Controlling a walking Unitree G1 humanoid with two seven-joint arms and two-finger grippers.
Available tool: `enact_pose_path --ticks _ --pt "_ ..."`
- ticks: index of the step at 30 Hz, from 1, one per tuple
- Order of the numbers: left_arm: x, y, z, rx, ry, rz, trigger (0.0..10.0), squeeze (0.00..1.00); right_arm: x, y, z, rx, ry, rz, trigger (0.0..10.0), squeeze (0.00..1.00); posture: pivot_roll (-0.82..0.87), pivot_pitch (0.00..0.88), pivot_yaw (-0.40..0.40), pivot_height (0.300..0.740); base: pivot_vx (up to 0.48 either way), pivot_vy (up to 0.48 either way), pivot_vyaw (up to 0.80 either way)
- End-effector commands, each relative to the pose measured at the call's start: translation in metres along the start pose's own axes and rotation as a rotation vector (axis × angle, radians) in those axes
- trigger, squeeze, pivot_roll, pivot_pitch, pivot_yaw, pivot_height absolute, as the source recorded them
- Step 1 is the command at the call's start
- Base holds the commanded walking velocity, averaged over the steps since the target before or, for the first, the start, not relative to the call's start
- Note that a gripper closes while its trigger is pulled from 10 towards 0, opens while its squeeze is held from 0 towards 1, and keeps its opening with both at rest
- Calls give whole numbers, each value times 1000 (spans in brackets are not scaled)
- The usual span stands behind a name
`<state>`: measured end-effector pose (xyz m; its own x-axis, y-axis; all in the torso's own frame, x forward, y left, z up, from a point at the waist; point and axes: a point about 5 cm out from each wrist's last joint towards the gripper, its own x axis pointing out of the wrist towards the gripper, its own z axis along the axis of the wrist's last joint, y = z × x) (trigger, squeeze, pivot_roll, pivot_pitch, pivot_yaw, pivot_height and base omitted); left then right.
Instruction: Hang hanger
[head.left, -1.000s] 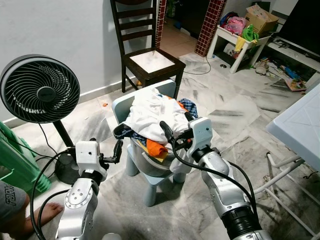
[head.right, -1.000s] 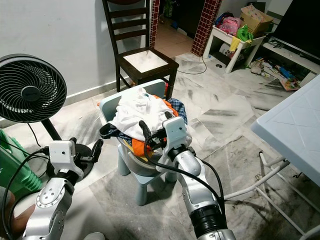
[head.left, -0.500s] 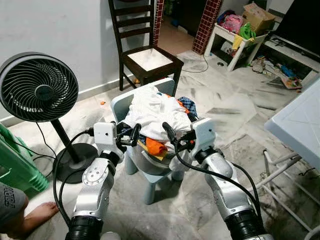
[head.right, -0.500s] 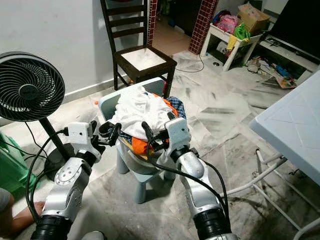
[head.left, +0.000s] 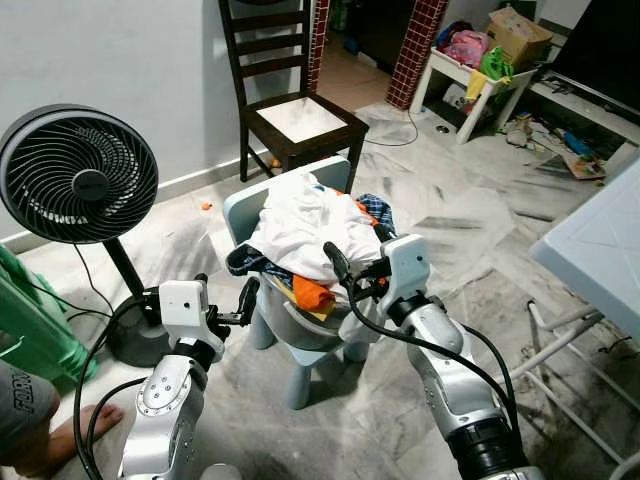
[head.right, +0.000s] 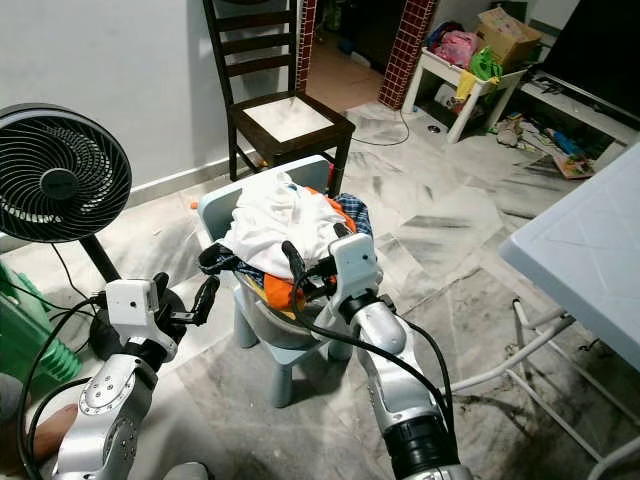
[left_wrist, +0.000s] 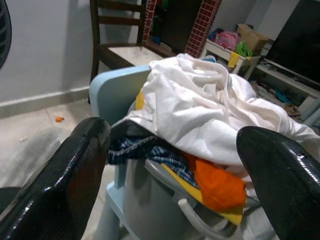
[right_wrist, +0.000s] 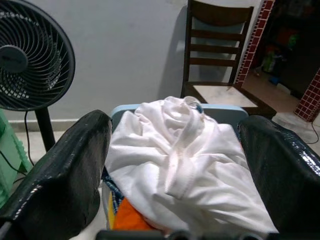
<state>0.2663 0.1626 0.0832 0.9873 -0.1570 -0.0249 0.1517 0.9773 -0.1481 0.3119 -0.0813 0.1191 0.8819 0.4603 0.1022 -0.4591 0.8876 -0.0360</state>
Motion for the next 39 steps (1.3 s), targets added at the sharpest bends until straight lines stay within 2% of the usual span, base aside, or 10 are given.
enact_pose_path --ticks 1,12,15,22,24,25,27,33,39 --pt "0 -3 1 -6 1 -4 10000 0 -2 -6 -2 -6 7 -20 10000 0 243 71 -121 740 0 -480 0" --pt "-1 -4 0 1 18 -13 10000 0 -6 -7 -6 -6 15 -31 10000 0 228 75 -114 740 0 -416 0" --pt "0 -3 0 -16 11 8 10000 0 -7 -8 -7 -8 17 -33 10000 0 228 73 -116 740 0 0 0" --pt "-1 3 0 11 14 33 10000 0 -7 -9 -6 -11 16 -29 10000 0 229 70 -127 740 0 0 0" --pt "-2 3 -1 19 16 34 10000 0 -7 -10 -7 6 24 -33 10000 0 234 67 -134 740 0 0 0" --pt "-3 3 -3 16 24 42 10000 0 -8 -14 -11 55 50 -55 10000 0 240 61 -140 740 0 0 0" --pt "-4 2 -9 20 46 46 10000 0 -9 -18 -16 85 77 -73 10000 0 240 48 -135 740 0 0 0" --pt "-3 3 -17 39 98 1 10000 0 -15 -17 -29 109 133 -99 10000 0 197 37 -68 740 0 0 0" --pt "6 -9 -17 90 129 -109 10000 0 -29 -19 -40 133 161 -149 10000 0 157 42 -19 740 0 0 0"
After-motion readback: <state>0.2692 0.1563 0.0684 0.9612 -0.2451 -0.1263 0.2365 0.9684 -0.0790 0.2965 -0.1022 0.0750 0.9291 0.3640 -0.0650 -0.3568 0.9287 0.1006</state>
